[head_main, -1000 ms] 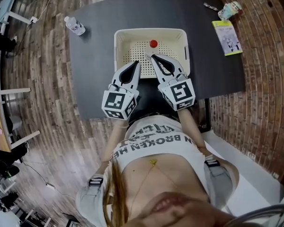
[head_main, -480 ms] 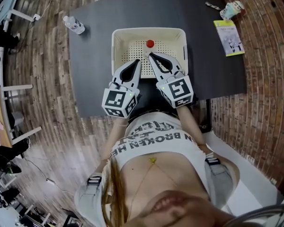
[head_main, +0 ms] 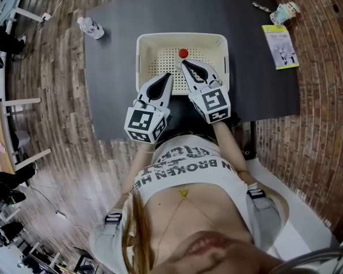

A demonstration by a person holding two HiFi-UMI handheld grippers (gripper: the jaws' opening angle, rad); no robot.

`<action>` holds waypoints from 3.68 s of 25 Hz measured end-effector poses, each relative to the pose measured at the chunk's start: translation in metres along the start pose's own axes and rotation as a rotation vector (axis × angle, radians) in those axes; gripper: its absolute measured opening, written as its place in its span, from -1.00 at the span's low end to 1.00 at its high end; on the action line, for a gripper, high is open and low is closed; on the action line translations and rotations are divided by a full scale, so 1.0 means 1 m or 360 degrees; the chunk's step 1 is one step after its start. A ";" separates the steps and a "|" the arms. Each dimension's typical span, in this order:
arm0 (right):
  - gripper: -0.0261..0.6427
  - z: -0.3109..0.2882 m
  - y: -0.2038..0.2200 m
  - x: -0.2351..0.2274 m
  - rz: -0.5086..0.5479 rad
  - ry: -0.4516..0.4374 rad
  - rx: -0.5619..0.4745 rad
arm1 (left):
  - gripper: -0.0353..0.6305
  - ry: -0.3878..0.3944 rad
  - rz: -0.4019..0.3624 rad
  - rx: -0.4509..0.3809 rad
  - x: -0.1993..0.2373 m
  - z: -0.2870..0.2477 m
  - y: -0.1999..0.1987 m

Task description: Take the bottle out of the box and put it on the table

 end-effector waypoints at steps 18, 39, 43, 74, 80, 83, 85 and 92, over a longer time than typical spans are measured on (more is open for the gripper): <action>-0.54 -0.020 0.014 -0.018 -0.0030 0.0084 0.0022 | -0.88 -0.0003 0.0035 0.0060 0.015 -0.011 0.009; -0.46 -0.057 0.035 -0.027 -0.0069 0.0073 0.0093 | -0.88 -0.0042 0.0084 0.0065 0.030 -0.010 0.015; -0.46 -0.057 0.035 -0.028 -0.0072 0.0075 0.0088 | -0.88 -0.0043 0.0092 0.0063 0.031 -0.011 0.015; -0.46 -0.054 0.038 -0.026 -0.0072 0.0069 0.0051 | -0.88 -0.0075 0.0097 0.0063 0.028 0.002 0.021; -0.46 -0.052 0.035 -0.027 -0.0068 0.0053 0.0072 | -0.88 -0.0075 0.0094 0.0068 0.025 0.006 0.021; -0.46 -0.050 0.031 -0.025 -0.0051 0.0025 0.0091 | -0.88 -0.0084 0.0095 0.0063 0.026 0.010 0.022; -0.46 -0.045 0.025 -0.023 -0.0043 0.0009 0.0081 | -0.88 -0.0088 0.0095 0.0060 0.025 0.012 0.022; -0.47 -0.021 -0.014 -0.021 -0.0044 -0.0057 0.0019 | -0.88 -0.0087 0.0092 0.0059 0.023 0.015 0.024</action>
Point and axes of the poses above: the fingertips, and each gripper's own axes: z backward along the fingers, x to its left, y out of its underside, the point moved 3 cm from there along z, backward along the fingers, and after that the axes turned 2 degrees about x, right-handed, at the moved point
